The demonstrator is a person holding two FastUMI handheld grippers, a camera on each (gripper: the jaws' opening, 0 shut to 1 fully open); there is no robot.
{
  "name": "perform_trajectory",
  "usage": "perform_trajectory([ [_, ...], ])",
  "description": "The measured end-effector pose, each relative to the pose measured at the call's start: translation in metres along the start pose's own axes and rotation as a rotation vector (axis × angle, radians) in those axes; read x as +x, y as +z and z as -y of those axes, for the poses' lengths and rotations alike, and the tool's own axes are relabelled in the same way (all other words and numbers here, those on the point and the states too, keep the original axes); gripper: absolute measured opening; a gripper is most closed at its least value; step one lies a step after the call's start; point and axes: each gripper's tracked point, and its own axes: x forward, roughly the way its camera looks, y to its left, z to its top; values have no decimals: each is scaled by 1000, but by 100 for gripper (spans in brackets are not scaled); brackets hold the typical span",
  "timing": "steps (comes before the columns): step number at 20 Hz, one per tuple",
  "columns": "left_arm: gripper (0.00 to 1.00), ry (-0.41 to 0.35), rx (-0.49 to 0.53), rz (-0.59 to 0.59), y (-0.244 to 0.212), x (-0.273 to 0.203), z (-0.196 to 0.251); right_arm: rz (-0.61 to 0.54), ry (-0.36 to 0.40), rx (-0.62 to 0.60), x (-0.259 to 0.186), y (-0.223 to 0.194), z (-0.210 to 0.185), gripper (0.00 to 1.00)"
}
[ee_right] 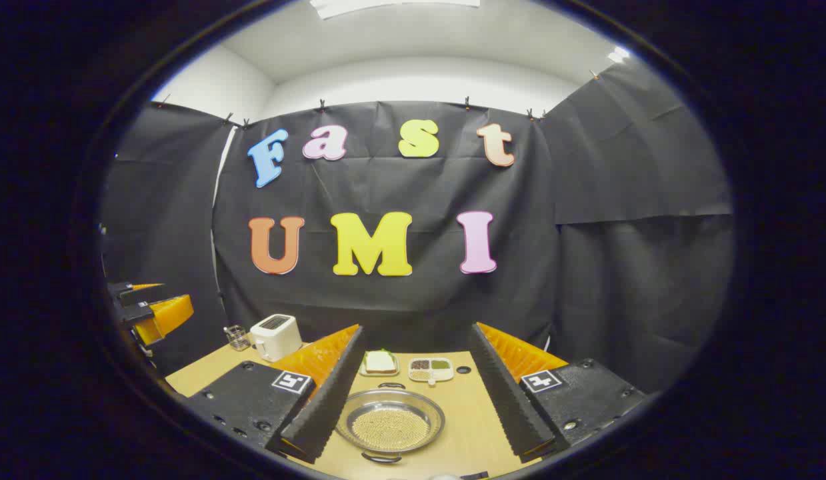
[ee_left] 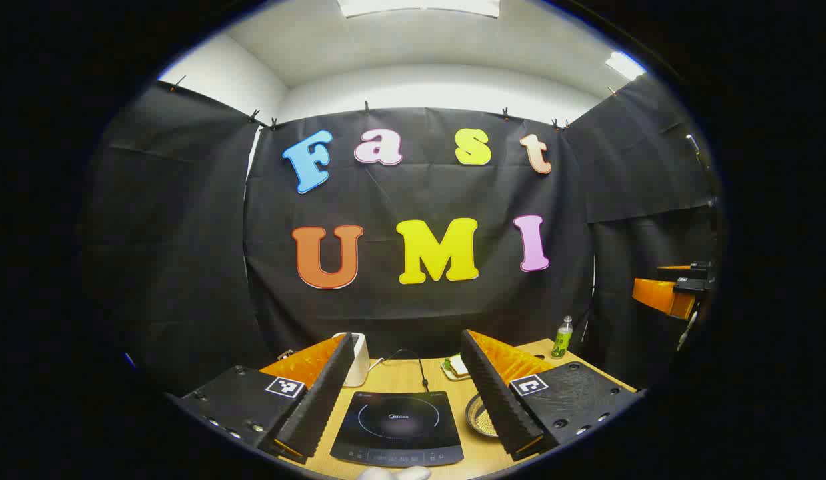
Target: First push the handle of the pot to place it horizontally, then grasp the pot with both hands and set it on the induction cooktop.
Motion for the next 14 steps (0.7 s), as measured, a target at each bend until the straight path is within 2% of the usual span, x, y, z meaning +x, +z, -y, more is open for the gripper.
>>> perform_trajectory([
  [1, 96, 1, 1, 0, 0, -1, -1, 0, -3, -1, 0, -1, 1, 96],
  [3, 96, 5, 2, 1, 0, 0, -2, 0, -1, -4, 2, -1, -1, 96],
  [4, 96, 7, 3, -1, 0, 0, -2, -3, -2, -7, 2, -1, 0, 99],
  [5, 96, 8, 1, 0, -1, 0, -3, -1, -2, -11, 3, -1, 1, 96],
  [14, 96, 13, 17, 5, 1, 1, -1, -44, 5, -31, 4, -15, 0, 96],
])
